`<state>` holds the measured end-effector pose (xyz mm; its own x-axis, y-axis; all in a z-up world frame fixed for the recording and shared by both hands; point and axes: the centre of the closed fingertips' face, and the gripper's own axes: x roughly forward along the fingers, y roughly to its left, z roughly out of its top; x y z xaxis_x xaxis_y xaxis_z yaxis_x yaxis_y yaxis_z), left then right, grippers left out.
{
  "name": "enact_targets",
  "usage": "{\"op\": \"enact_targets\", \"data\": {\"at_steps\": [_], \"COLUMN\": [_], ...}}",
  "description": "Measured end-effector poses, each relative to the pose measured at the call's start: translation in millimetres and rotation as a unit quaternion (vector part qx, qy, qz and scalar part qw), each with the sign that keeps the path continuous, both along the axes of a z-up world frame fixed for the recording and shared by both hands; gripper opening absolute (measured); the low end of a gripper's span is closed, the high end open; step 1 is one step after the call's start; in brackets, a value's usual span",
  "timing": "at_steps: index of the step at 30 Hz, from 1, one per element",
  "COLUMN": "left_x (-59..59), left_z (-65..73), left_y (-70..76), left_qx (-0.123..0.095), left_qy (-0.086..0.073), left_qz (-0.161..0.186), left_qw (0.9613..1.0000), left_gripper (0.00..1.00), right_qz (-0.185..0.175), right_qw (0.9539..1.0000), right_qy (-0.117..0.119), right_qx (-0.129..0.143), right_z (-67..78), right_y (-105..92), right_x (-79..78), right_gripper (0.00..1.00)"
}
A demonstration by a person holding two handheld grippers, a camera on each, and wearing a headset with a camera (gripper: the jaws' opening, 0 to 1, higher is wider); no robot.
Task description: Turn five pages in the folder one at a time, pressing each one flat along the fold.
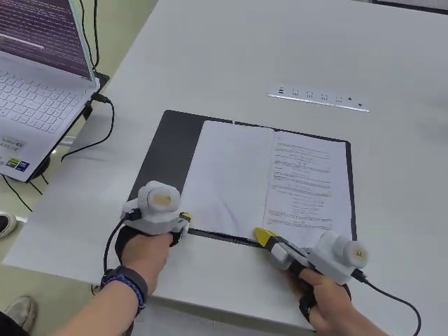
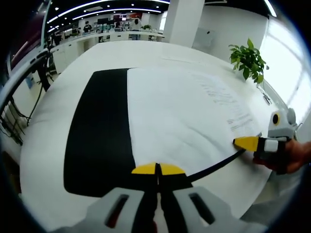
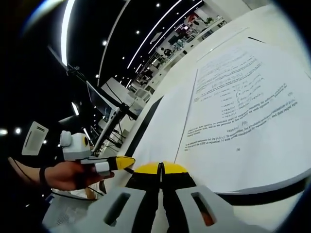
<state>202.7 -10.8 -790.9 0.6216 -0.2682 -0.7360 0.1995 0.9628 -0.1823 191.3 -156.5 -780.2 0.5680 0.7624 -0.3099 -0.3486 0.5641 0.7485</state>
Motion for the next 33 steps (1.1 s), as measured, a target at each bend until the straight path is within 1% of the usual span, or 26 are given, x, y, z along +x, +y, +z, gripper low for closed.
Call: {"op": "enact_targets", "data": {"at_steps": [1, 2, 3, 4, 5, 6, 9, 12, 13, 15, 16, 17, 20, 23, 25, 28, 29, 30, 31, 32, 33], "left_x": [0.0, 0.0, 0.0, 0.4, 0.7, 0.8, 0.2, -0.1, 0.2, -0.5, -0.8, -0.9, -4.6, -9.6, -13.5, -17.6, -17.0, -15.7, -14.7, -14.5, -14.6], "left_z": [0.1, 0.4, 0.8, 1.0, 1.0, 0.0, 0.3, 0.8, 0.6, 1.8, 1.8, 1.8, 1.5, 7.2, 9.3, 13.8, 14.6, 15.1, 17.8, 19.8, 21.3], "left_y": [0.2, 0.5, 0.3, 1.7, 2.9, 4.4, 2.2, 1.9, 1.6, 0.1, -0.4, -0.2, -4.2, -10.7, -14.7, -19.7, -20.4, -20.6, -21.3, -21.8, -22.1], "left_qx": [-0.001, -0.006, -0.037, -0.056, -0.068, -0.066, -0.06, -0.065, -0.062, -0.048, -0.047, -0.048, -0.068, -0.074, -0.073, -0.067, -0.065, -0.063, -0.058, -0.056, -0.057], "left_qy": [-0.001, 0.0, 0.009, 0.014, 0.013, 0.01, 0.004, 0.007, 0.007, 0.005, 0.006, 0.007, 0.022, 0.023, 0.026, 0.025, 0.022, 0.018, 0.01, 0.005, 0.004], "left_qz": [0.003, 0.007, 0.037, 0.056, 0.064, 0.06, 0.043, 0.05, 0.05, 0.036, 0.033, 0.033, 0.025, 0.008, 0.0, -0.015, -0.02, -0.024, -0.032, -0.036, -0.036], "left_qw": [1.0, 1.0, 0.9986, 0.9968, 0.9956, 0.996, 0.9972, 0.9966, 0.9968, 0.9982, 0.9983, 0.9983, 0.9972, 0.997, 0.997, 0.9973, 0.9975, 0.9976, 0.9978, 0.9978, 0.9977], "left_gripper": [0.0, 0.0, 0.0, 0.0, 0.0, 0.0, 0.0, 0.0, 0.0, 0.0, 0.0, 0.0, 0.01, 0.08, 0.09, 0.13, 0.15, 0.16, 0.18, 0.2, 0.22], "right_qz": [-0.004, -0.008, -0.01, -0.012, -0.016, -0.018, -0.021, -0.022, -0.021, -0.022, -0.023, -0.022, -0.02, -0.018, -0.02, -0.029, -0.031, -0.031, -0.03, -0.029, -0.027], "right_qw": [1.0, 0.9999, 0.9999, 0.9999, 0.9998, 0.9997, 0.9995, 0.9994, 0.9994, 0.9993, 0.9993, 0.9993, 0.9993, 0.9994, 0.9995, 0.9994, 0.9993, 0.9993, 0.9993, 0.9993, 0.9992], "right_qy": [0.002, 0.006, 0.007, 0.008, 0.012, 0.014, 0.013, 0.015, 0.014, 0.017, 0.018, 0.019, 0.019, 0.016, 0.007, -0.001, -0.004, -0.006, -0.01, -0.012, -0.015], "right_qx": [0.0, 0.0, -0.002, -0.005, -0.009, -0.01, -0.017, -0.021, -0.023, -0.024, -0.024, -0.025, -0.024, -0.024, -0.025, -0.02, -0.02, -0.019, -0.021, -0.022, -0.027], "right_z": [0.0, -0.2, -0.4, -0.4, -0.4, -0.4, -0.2, -1.0, -0.7, -1.0, -0.8, -0.3, 3.7, 9.6, 14.5, 22.4, 23.3, 25.7, 29.9, 30.5, 30.1], "right_y": [-0.3, -0.3, -0.9, -0.8, -0.5, -0.6, -0.8, -1.1, -0.9, -1.3, -1.4, -1.6, -3.4, -8.7, -15.8, -25.4, -30.0, -32.0, -33.8, -34.7, -38.2], "right_x": [0.1, 0.2, 1.3, 1.6, 1.6, 1.6, 0.9, 0.9, 0.7, 0.6, 0.6, 0.7, -0.7, -5.2, -6.9, -8.0, -7.6, -8.1, -9.6, -9.9, -9.9], "right_gripper": [0.0, 0.0, 0.0, 0.0, 0.0, 0.0, 0.0, 0.0, 0.0, 0.0, 0.0, 0.0, 0.0, 0.02, 0.04, 0.09, 0.1, 0.11, 0.11, 0.12, 0.13]}}
